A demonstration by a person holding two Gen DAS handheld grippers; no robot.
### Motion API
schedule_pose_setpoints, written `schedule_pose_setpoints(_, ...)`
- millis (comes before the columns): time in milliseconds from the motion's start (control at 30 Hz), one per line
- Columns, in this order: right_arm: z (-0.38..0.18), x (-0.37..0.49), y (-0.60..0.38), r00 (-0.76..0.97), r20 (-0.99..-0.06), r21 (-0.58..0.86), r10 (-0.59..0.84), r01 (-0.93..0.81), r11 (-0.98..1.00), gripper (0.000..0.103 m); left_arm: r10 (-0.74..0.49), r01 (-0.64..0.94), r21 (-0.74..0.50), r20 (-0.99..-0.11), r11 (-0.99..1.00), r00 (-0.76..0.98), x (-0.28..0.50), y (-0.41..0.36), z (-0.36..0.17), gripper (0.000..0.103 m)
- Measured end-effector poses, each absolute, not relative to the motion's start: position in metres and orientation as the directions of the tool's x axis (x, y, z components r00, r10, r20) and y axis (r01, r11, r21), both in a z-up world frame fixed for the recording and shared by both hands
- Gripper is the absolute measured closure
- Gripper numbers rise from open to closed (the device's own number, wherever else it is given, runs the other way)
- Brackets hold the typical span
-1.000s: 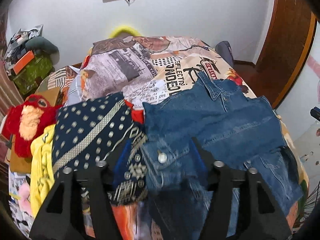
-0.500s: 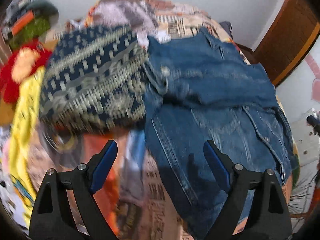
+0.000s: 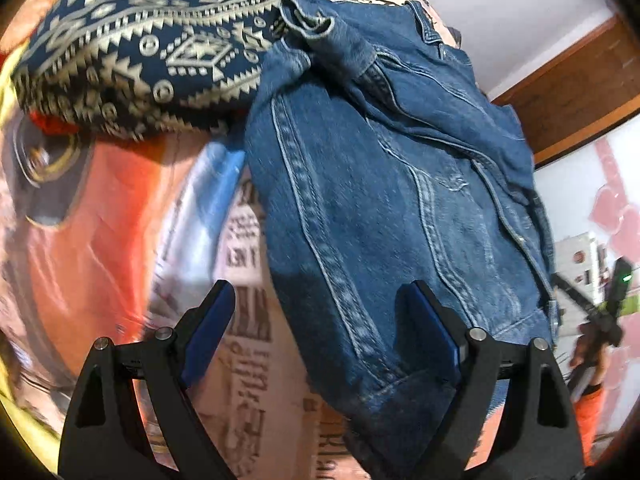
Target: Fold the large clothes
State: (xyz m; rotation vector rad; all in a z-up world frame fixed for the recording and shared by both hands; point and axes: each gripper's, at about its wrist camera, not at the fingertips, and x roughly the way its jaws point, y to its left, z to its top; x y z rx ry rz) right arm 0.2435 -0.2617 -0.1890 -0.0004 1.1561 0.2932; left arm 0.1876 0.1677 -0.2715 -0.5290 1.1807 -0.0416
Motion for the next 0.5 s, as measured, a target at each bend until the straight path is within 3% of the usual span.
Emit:
schedule_pose_setpoints(167, -0.197, 0.243, -0.264, 0.430, -0.884, 0.097, 0.181, -0.210, 0.973, 0.051, -0.385, -0.266, -0.516, -0.823, 0.814, 0.418, 0.181, 0.173, -0.277, 0.020)
schedule_pose_setpoints(267, -0.201, 0.250, -0.266, 0.411, -0.888, 0.128, 0.207, -0.212, 0.969, 0.073, -0.382, -0.240, -0.509, -0.821, 0.827, 0.424, 0.184, 0.168, -0.272, 0.032)
schedule_pose_setpoints(333, -0.206, 0.254, -0.266, 0.379, -0.895, 0.162, 0.236, -0.217, 0.963, 0.088, -0.359, -0.203, -0.478, -0.826, 0.854, 0.435, 0.185, 0.158, -0.261, 0.047)
schedule_pose_setpoints(367, -0.207, 0.254, -0.265, 0.375, -0.896, 0.163, 0.239, -0.222, 0.961, 0.089, -0.343, -0.189, -0.459, -0.830, 0.868, 0.439, 0.189, 0.155, -0.257, 0.054)
schedule_pose_setpoints(400, -0.205, 0.253, -0.263, 0.384, -0.893, 0.151, 0.234, -0.233, 0.961, 0.093, -0.309, -0.173, -0.421, -0.839, 0.890, 0.448, 0.189, 0.150, -0.250, 0.068)
schedule_pose_setpoints(500, -0.187, 0.250, -0.252, 0.440, -0.867, 0.110, 0.235, -0.292, 0.950, 0.093, -0.218, -0.116, -0.315, -0.837, 0.942, 0.502, 0.187, 0.137, -0.227, 0.077)
